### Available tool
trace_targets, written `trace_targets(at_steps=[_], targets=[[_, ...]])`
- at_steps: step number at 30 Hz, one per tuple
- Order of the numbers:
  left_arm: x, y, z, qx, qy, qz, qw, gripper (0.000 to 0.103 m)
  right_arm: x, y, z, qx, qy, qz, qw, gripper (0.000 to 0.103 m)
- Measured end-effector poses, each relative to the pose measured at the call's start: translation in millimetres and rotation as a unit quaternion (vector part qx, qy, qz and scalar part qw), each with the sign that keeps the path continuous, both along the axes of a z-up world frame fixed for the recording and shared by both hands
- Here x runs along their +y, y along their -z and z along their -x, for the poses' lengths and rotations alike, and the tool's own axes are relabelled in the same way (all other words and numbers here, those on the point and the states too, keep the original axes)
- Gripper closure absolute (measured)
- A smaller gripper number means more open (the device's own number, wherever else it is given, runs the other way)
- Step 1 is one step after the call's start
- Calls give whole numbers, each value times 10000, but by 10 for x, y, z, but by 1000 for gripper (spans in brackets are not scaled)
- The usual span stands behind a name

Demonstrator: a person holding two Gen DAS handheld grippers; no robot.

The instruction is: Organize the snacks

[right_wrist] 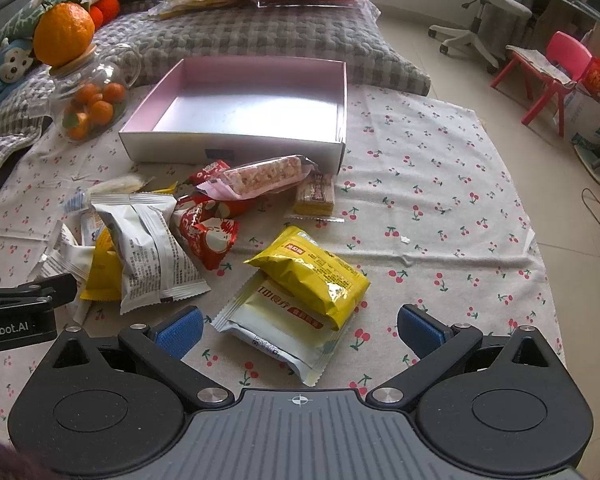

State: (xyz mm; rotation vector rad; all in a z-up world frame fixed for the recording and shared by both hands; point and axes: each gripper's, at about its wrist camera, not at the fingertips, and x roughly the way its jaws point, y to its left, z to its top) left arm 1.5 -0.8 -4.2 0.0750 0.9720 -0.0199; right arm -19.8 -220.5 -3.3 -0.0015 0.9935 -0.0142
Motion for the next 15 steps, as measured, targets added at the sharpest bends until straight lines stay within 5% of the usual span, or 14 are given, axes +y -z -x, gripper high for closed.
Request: trace_targets(at_steps=[15], targets=[[-1, 0, 0, 3, 5, 0, 10000, 0, -1, 7, -2, 9, -3, -1, 10000, 0]])
